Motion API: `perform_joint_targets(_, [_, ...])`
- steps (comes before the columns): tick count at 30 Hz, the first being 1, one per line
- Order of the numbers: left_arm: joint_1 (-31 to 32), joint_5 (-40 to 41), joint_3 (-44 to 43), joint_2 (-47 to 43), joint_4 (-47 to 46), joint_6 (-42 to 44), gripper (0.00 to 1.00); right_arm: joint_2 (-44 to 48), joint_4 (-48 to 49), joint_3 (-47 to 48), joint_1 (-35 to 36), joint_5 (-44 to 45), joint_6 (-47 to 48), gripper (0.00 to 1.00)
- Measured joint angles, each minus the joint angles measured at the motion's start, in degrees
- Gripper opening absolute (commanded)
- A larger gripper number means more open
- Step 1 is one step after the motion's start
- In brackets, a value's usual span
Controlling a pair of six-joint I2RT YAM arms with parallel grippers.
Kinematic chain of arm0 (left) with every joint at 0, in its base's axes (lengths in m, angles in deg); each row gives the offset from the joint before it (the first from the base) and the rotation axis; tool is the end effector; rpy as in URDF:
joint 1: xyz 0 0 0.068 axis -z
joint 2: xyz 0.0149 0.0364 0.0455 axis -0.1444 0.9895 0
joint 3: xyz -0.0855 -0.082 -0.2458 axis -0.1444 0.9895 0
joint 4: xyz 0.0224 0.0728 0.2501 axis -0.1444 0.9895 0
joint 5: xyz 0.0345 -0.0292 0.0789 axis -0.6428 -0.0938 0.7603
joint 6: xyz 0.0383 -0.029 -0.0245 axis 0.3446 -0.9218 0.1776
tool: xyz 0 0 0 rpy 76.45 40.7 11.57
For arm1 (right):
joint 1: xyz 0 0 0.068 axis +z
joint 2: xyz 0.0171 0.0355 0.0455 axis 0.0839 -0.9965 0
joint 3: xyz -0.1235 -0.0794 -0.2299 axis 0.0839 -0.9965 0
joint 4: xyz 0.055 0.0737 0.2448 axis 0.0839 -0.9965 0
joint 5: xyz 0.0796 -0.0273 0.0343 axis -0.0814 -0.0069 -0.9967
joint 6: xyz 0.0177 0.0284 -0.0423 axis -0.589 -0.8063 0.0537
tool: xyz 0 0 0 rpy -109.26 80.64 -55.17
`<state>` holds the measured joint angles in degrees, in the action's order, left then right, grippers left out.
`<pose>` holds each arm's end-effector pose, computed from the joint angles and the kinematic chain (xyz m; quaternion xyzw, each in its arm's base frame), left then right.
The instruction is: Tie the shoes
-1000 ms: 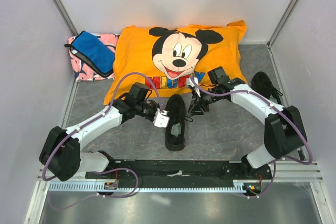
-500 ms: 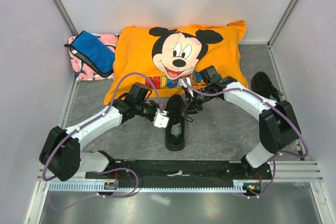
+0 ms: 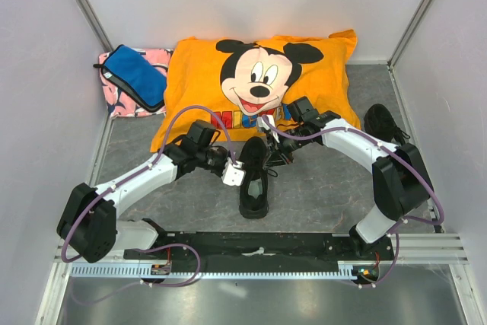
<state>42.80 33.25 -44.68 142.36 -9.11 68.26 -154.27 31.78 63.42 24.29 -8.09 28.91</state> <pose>0.1988 -0.1649 0.2262 0.7947 0.3868 -0.1811 0.4313 0.2669 0.1829 0.2285 -0.5818 0.6368 0.4412 0.2477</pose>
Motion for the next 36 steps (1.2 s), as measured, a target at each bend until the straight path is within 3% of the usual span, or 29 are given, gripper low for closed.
perform_joint_targets(2, [0.0, 0.0, 0.0, 0.0, 0.0, 0.0, 0.02, 0.0, -0.4, 0.0, 0.0, 0.1, 0.6, 0.13])
perform_joint_targets(5, [0.0, 0.0, 0.0, 0.0, 0.0, 0.0, 0.02, 0.0, -1.0, 0.0, 0.1, 0.3, 1.5, 0.0])
perform_joint_targets(16, [-0.2, 0.1, 0.5, -0.2, 0.0, -0.1, 0.01, 0.6, -1.6, 0.0, 0.3, 2.8, 1.1, 0.0])
perform_joint_targets(36, [-3.0, 0.8, 8.7, -10.7, 8.4, 0.2, 0.02, 5.4, 1.2, -2.3, -2.6, 5.0, -3.9, 0.0])
